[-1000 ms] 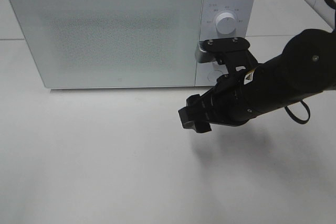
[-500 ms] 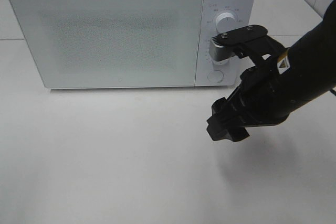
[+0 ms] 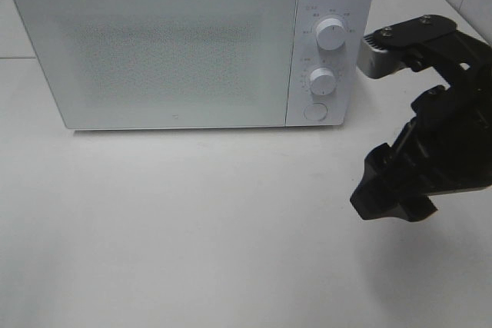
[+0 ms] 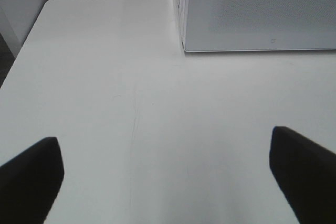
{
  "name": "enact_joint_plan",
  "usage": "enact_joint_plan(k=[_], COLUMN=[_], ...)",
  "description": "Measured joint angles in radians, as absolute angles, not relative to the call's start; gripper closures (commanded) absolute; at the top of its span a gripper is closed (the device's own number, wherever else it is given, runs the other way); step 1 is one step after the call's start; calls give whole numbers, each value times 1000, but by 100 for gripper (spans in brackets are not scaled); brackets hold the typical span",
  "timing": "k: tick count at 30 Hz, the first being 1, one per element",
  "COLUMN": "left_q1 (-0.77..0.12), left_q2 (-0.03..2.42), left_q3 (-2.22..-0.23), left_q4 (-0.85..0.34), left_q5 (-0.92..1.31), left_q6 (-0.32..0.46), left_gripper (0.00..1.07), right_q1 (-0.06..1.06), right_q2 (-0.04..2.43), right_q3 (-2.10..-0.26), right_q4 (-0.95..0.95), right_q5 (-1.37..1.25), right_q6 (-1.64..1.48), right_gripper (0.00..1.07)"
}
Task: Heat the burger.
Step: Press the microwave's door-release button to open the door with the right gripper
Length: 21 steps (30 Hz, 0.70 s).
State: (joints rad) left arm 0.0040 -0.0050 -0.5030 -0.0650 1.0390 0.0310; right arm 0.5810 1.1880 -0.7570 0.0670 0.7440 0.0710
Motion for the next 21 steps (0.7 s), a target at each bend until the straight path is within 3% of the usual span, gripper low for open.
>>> enact_joint_plan(k=[8, 16, 21], left_q1=[4, 4, 4], left_q2=[-5, -5, -5], left_q3=[-503, -503, -503], left_q4=[-65, -65, -65], left_q5=[1039, 1039, 1039], left_q6=[31, 31, 31], left_gripper=[7, 7, 7], right_q1=[554, 312, 239], right_q2=[1026, 853, 735], right_q3=[-670, -605, -581], right_q4=[62, 65, 65], right_q5=[756, 820, 861], right_q6=[100, 89, 86], right_gripper=[34, 34, 34])
